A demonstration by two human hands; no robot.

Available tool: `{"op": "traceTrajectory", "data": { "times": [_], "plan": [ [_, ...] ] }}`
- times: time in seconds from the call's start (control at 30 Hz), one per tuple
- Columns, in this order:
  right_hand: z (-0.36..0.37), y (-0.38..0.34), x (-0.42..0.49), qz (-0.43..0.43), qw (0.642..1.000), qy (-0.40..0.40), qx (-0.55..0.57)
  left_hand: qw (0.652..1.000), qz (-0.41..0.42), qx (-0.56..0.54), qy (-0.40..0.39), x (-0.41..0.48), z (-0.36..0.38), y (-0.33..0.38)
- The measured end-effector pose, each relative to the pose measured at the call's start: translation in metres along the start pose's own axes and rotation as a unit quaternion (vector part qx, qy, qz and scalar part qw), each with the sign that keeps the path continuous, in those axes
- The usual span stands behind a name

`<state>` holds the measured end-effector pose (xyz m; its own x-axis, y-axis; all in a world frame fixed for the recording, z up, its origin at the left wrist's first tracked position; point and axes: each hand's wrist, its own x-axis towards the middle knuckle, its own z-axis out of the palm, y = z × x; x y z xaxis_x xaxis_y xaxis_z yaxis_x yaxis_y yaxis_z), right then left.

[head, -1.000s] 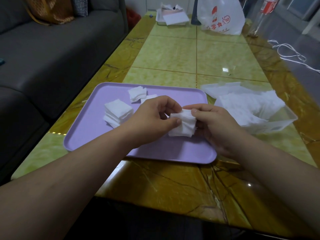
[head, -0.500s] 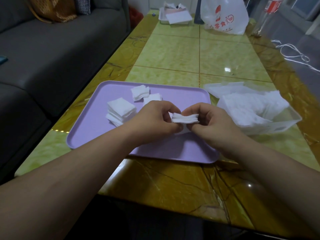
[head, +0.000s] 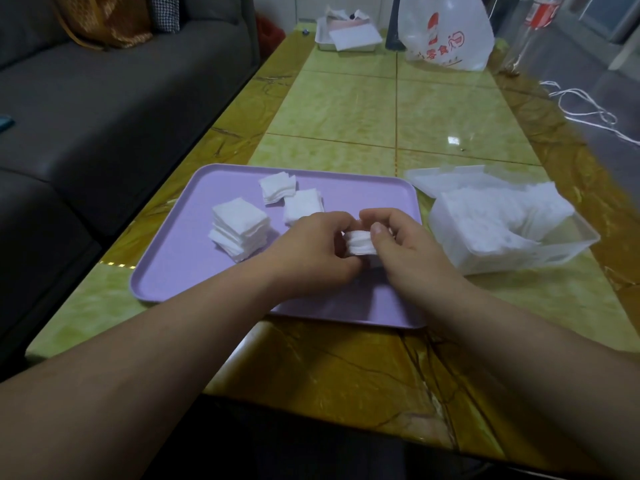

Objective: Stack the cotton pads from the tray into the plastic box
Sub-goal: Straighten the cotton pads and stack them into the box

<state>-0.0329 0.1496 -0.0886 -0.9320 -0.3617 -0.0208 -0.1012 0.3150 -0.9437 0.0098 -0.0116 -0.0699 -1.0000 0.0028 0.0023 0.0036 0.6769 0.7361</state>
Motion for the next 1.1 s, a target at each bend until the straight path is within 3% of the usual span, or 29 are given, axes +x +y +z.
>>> {"op": "traceTrajectory", "data": {
  "times": [0.23,0.3,0.47,0.77,0.9,1.1],
  "plan": [
    [-0.005,-0.007,-0.006,-0.043,0.994,-0.067,-0.076,1.0,-0.006,-0.021,0.004,0.001,-0.013,-0.004],
    [-0.009,-0.005,-0.005,-0.07,0.99,-0.049,-0.115,1.0,0.0,-0.015,-0.002,0.002,-0.019,-0.007],
    [-0.017,-0.001,-0.003,-0.082,0.984,0.047,-0.148,0.994,-0.042,0.056,0.087,0.005,-0.034,-0.023],
    [-0.014,0.005,-0.005,-0.065,0.985,0.081,-0.139,0.979,-0.092,0.168,0.064,0.009,-0.005,-0.019],
    [-0.014,0.005,-0.006,-0.073,0.983,0.101,-0.137,0.982,-0.113,0.144,0.05,0.006,-0.009,-0.014],
    [-0.014,0.009,-0.005,-0.079,0.981,0.1,-0.144,0.986,-0.164,0.008,-0.007,0.006,-0.019,-0.015]
  ]
}}
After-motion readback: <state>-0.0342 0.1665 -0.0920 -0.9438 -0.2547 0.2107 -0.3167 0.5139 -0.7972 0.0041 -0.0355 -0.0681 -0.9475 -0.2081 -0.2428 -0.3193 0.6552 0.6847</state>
